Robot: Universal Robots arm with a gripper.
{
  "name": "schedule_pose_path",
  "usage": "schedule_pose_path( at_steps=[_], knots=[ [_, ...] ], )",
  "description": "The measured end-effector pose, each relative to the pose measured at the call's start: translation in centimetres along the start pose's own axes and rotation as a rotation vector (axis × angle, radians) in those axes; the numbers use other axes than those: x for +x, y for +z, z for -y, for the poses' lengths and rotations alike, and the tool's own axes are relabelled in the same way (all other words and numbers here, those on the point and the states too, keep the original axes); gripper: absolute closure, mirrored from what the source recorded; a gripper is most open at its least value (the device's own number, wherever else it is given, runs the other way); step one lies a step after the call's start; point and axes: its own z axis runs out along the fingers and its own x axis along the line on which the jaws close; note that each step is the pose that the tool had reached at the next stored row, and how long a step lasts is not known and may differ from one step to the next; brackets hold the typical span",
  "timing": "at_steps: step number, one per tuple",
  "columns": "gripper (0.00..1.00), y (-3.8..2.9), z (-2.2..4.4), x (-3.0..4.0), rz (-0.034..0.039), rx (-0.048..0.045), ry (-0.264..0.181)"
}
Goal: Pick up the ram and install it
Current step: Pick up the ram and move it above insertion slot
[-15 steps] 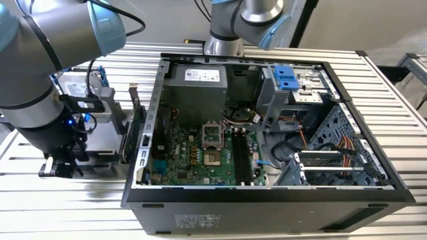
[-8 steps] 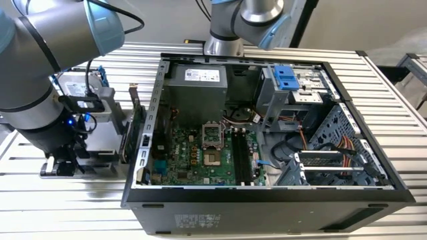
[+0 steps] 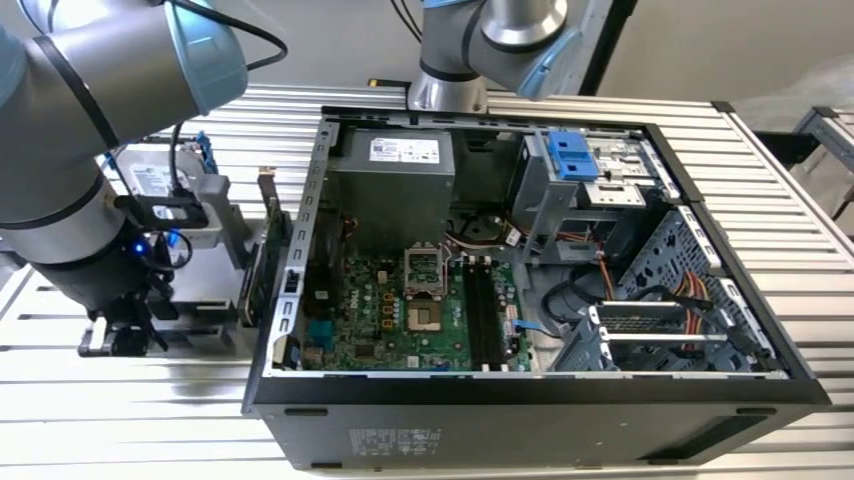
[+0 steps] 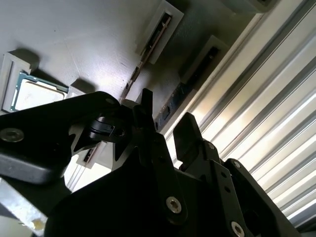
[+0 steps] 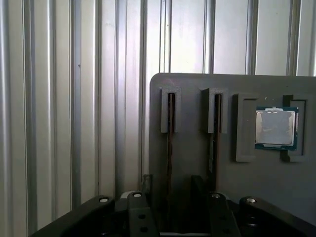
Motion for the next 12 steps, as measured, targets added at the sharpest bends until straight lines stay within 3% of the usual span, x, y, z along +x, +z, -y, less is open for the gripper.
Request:
schedule_pose_path(
  at_steps=[6, 7, 12],
  knots=[
    [0.0, 0.0, 0.0, 0.07, 0.0, 0.0, 0.0],
    [1.0, 0.0, 0.0, 0.08, 0.0, 0.0, 0.0],
    [1.0, 0.0, 0.0, 0.14, 0.0, 0.0, 0.0]
  ],
)
